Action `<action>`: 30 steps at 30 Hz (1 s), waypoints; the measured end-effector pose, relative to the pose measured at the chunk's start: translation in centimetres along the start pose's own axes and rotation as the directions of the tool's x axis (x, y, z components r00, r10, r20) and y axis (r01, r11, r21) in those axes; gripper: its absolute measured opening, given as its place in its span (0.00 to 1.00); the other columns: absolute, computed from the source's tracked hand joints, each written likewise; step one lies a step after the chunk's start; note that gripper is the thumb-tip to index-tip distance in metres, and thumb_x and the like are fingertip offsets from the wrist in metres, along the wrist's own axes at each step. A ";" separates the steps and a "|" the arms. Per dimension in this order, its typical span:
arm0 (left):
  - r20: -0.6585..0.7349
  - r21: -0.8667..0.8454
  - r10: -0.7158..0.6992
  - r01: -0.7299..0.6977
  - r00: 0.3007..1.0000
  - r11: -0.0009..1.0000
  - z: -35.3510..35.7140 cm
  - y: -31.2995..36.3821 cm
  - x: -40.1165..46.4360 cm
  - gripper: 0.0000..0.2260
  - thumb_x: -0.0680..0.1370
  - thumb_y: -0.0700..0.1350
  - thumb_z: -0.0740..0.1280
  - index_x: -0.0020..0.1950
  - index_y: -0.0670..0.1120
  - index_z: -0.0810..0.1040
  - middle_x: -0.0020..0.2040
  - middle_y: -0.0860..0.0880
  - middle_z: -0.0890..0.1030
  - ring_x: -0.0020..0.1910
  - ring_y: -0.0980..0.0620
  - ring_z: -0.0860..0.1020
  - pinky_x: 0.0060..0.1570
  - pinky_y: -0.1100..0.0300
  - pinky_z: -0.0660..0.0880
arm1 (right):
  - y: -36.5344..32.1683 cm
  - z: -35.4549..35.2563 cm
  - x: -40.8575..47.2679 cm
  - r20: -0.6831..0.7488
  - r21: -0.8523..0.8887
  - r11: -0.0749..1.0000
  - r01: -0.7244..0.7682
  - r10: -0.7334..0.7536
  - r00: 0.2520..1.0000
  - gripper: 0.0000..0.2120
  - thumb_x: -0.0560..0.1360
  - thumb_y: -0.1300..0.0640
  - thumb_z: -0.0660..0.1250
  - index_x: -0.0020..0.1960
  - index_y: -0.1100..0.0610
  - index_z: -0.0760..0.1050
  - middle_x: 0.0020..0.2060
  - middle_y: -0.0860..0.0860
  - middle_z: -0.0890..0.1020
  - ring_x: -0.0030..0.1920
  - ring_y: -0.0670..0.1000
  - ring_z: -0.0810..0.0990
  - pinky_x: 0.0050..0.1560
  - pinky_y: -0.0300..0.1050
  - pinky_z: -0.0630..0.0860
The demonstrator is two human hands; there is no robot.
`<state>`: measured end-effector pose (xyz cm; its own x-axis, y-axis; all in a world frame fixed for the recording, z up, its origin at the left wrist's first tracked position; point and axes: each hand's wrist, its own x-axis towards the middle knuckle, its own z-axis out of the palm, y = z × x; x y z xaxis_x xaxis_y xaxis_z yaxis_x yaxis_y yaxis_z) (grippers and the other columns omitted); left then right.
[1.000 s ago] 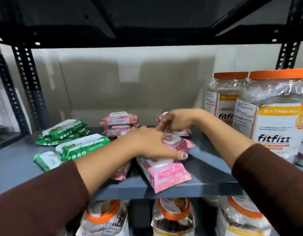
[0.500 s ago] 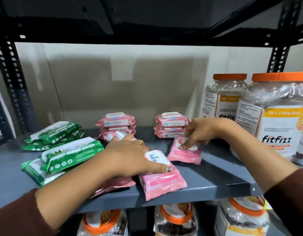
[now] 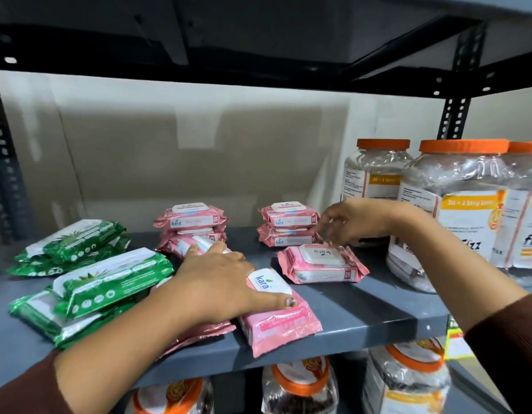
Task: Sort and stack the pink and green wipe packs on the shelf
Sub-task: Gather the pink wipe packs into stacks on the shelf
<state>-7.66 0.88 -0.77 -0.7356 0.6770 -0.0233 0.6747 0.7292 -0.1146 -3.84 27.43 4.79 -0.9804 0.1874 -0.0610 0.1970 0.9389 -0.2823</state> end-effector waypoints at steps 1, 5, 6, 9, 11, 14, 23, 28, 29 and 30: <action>-0.002 -0.002 -0.003 0.003 1.000 1.000 0.0 0.0 0.0 0.46 0.63 0.82 0.47 0.73 0.57 0.70 0.75 0.53 0.69 0.75 0.48 0.59 0.71 0.41 0.57 | -0.3 0.3 0.1 0.063 0.001 0.999 0.040 -0.040 0.997 0.20 0.69 0.52 0.76 0.61 0.45 0.79 0.55 0.48 0.84 0.54 0.49 0.83 0.61 0.50 0.78; -0.014 0.007 0.007 -0.007 1.000 1.000 0.2 -0.1 0.1 0.46 0.63 0.81 0.46 0.72 0.57 0.70 0.75 0.54 0.69 0.75 0.49 0.59 0.70 0.41 0.57 | -1.2 2.0 1.0 0.037 -0.028 1.000 -0.010 0.011 0.999 0.19 0.63 0.47 0.80 0.53 0.46 0.82 0.51 0.49 0.85 0.52 0.52 0.85 0.57 0.52 0.81; -0.015 0.013 0.009 -0.009 1.000 1.000 0.3 -0.1 0.1 0.46 0.63 0.81 0.46 0.73 0.57 0.69 0.75 0.54 0.69 0.75 0.49 0.59 0.70 0.41 0.57 | -1.4 2.1 1.1 0.010 -0.017 0.998 -0.067 0.067 0.998 0.20 0.62 0.45 0.80 0.50 0.50 0.82 0.48 0.51 0.86 0.48 0.54 0.86 0.51 0.52 0.84; -0.005 0.023 0.003 -0.003 1.000 1.000 0.2 0.0 0.1 0.46 0.64 0.81 0.46 0.73 0.56 0.69 0.75 0.53 0.69 0.75 0.48 0.59 0.69 0.41 0.57 | -2.5 2.6 1.1 -0.004 -0.065 0.974 -0.219 0.219 0.976 0.21 0.65 0.42 0.76 0.49 0.57 0.79 0.39 0.54 0.86 0.31 0.53 0.86 0.33 0.46 0.84; 0.002 0.023 0.002 -0.002 1.000 1.000 0.1 0.0 0.1 0.46 0.64 0.81 0.46 0.73 0.56 0.69 0.75 0.52 0.69 0.75 0.48 0.59 0.69 0.41 0.57 | -2.7 3.6 1.6 0.002 0.000 0.954 -0.301 0.301 0.954 0.18 0.73 0.47 0.70 0.56 0.59 0.78 0.36 0.54 0.83 0.26 0.52 0.83 0.29 0.46 0.81; 0.009 0.026 -0.002 0.002 1.000 1.000 0.1 -0.1 0.1 0.49 0.62 0.82 0.45 0.74 0.55 0.68 0.76 0.52 0.67 0.77 0.47 0.58 0.71 0.40 0.56 | -2.4 4.1 2.3 -0.029 0.033 0.936 -0.350 0.351 0.936 0.18 0.79 0.55 0.63 0.65 0.62 0.74 0.36 0.53 0.80 0.28 0.50 0.79 0.33 0.46 0.82; 0.068 -0.013 0.048 -0.047 0.997 0.999 -0.5 -0.4 0.4 0.50 0.60 0.83 0.45 0.72 0.56 0.70 0.72 0.53 0.70 0.74 0.47 0.61 0.69 0.37 0.57 | -1.7 1.9 -2.4 0.128 -0.042 0.999 -0.032 0.037 0.991 0.28 0.68 0.45 0.77 0.65 0.43 0.75 0.58 0.47 0.78 0.58 0.51 0.78 0.61 0.51 0.77; 0.090 -0.164 0.090 -0.075 0.992 0.984 -1.1 -1.4 0.7 0.38 0.58 0.82 0.56 0.58 0.60 0.75 0.58 0.58 0.75 0.62 0.52 0.66 0.63 0.42 0.62 | -2.1 3.2 -2.2 -0.001 -0.054 0.998 -0.018 0.018 1.000 0.26 0.68 0.43 0.76 0.64 0.44 0.75 0.58 0.50 0.78 0.57 0.52 0.79 0.62 0.51 0.76; 0.063 -0.186 0.091 -0.078 0.994 0.980 -1.1 -1.3 0.7 0.37 0.59 0.81 0.59 0.56 0.58 0.76 0.57 0.57 0.76 0.61 0.53 0.67 0.63 0.42 0.63 | -2.1 3.3 -2.3 -0.013 -0.062 0.998 -0.021 0.020 1.000 0.25 0.68 0.43 0.76 0.64 0.44 0.75 0.59 0.50 0.78 0.57 0.52 0.78 0.62 0.51 0.75; 0.024 -0.211 0.088 -0.081 0.996 0.974 -1.2 -1.1 0.7 0.35 0.59 0.80 0.61 0.54 0.57 0.77 0.54 0.57 0.77 0.59 0.53 0.69 0.64 0.42 0.63 | -2.0 3.4 -2.3 -0.020 -0.062 0.998 -0.021 0.020 1.000 0.25 0.68 0.43 0.76 0.64 0.44 0.75 0.59 0.49 0.78 0.57 0.53 0.78 0.61 0.51 0.75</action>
<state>-8.83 0.64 0.51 -0.6748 0.7358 -0.0569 0.7294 0.6767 0.1001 -1.96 24.17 2.26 -0.9762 0.2118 -0.0471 0.2170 0.9508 -0.2210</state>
